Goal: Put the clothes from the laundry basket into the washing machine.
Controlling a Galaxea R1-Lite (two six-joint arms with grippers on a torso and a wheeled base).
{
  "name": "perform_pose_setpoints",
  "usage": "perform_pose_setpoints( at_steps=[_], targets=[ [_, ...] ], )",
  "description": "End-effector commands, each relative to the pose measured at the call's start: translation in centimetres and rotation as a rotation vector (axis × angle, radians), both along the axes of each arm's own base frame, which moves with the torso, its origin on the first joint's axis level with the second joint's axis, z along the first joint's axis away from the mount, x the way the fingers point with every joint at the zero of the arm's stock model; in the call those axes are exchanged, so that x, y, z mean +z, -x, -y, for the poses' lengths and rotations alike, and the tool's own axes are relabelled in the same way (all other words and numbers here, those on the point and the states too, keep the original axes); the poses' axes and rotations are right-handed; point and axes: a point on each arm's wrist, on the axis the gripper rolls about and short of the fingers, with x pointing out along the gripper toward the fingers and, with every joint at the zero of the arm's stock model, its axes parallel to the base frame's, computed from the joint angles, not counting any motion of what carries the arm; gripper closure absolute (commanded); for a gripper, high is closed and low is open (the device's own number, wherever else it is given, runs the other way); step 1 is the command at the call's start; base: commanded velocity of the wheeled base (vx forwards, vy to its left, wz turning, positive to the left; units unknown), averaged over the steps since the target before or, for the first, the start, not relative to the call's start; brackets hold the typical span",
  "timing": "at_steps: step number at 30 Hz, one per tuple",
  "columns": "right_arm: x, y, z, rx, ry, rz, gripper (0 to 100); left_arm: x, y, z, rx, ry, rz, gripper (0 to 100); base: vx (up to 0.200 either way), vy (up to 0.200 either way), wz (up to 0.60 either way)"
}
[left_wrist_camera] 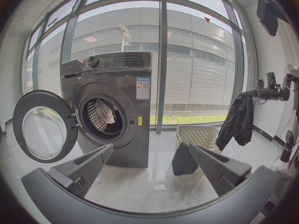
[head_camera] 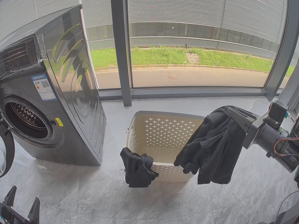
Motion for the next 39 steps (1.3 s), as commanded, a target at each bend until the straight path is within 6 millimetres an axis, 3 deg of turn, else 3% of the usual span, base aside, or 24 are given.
perform_pose_setpoints(
  at_steps=[1, 39],
  targets=[
    [0.95, 1.17, 0.81, 0.008, -0.027, 0.039, 100, -0.48, 0.0, 0.0, 0.0, 0.0, 0.0, 0, 0.0, 0.2, 0.0],
    [1.44, 0.69, 0.94, -0.011, -0.04, 0.058, 100, -0.48, 0.0, 0.0, 0.0, 0.003, 0.0, 0, 0.0, 0.2, 0.0]
  ],
)
